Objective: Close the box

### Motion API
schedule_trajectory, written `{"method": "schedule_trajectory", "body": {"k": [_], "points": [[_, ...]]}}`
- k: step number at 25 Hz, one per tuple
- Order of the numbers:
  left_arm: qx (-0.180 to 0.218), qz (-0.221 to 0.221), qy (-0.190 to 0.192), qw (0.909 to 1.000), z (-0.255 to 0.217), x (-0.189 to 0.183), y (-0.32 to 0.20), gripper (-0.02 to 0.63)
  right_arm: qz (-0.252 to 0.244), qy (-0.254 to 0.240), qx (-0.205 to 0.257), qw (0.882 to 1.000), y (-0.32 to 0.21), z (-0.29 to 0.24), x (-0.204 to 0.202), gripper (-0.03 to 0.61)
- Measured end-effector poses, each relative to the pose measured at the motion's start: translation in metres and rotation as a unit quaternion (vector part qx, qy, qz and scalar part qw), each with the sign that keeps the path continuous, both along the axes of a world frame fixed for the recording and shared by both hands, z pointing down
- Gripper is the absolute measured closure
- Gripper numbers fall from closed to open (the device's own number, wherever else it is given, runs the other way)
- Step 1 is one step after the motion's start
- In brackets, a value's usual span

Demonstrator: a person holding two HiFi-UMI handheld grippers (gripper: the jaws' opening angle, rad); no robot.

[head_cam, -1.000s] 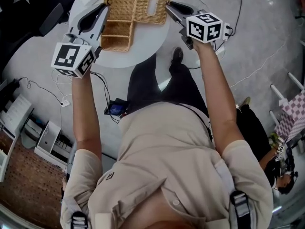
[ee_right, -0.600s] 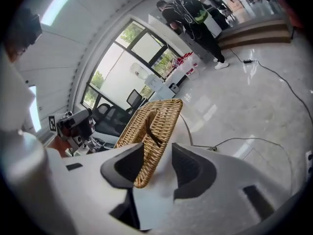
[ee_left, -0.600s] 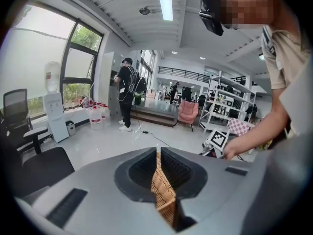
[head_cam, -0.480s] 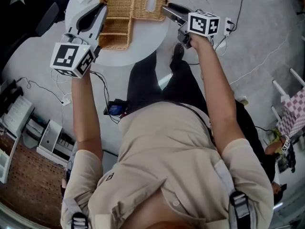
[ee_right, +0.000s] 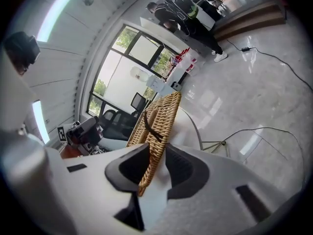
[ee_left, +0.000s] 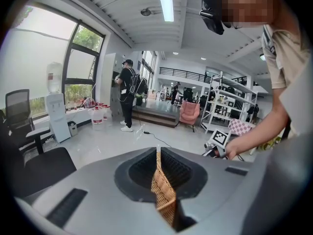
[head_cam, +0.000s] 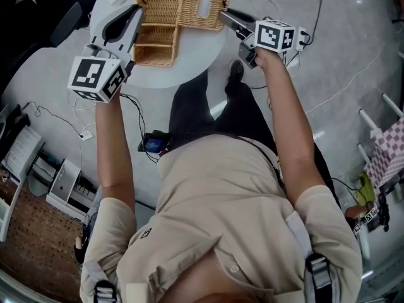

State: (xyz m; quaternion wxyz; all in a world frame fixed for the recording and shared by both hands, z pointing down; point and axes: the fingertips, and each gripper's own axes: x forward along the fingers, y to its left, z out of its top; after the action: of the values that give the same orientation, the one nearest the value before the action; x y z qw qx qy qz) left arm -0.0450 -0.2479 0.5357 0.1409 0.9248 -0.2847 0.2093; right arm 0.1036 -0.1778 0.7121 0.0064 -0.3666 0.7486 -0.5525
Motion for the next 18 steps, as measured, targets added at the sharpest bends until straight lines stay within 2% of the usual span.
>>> {"method": "schedule_trajectory", "body": {"k": [6,18], "points": [[0.006,-0.007,0.004,0.9999,-0.011,-0.006,0.000,0.584,-0.006,0.005,0.024,1.000,0.000,-0.036,0.001,0.506],[0.024,-0.029,0.012,0.9992,-0.045,-0.020,-0.006,0.584,-0.049,0.015,0.073,0.996,-0.011,-0.104,-0.024,0.495]]}}
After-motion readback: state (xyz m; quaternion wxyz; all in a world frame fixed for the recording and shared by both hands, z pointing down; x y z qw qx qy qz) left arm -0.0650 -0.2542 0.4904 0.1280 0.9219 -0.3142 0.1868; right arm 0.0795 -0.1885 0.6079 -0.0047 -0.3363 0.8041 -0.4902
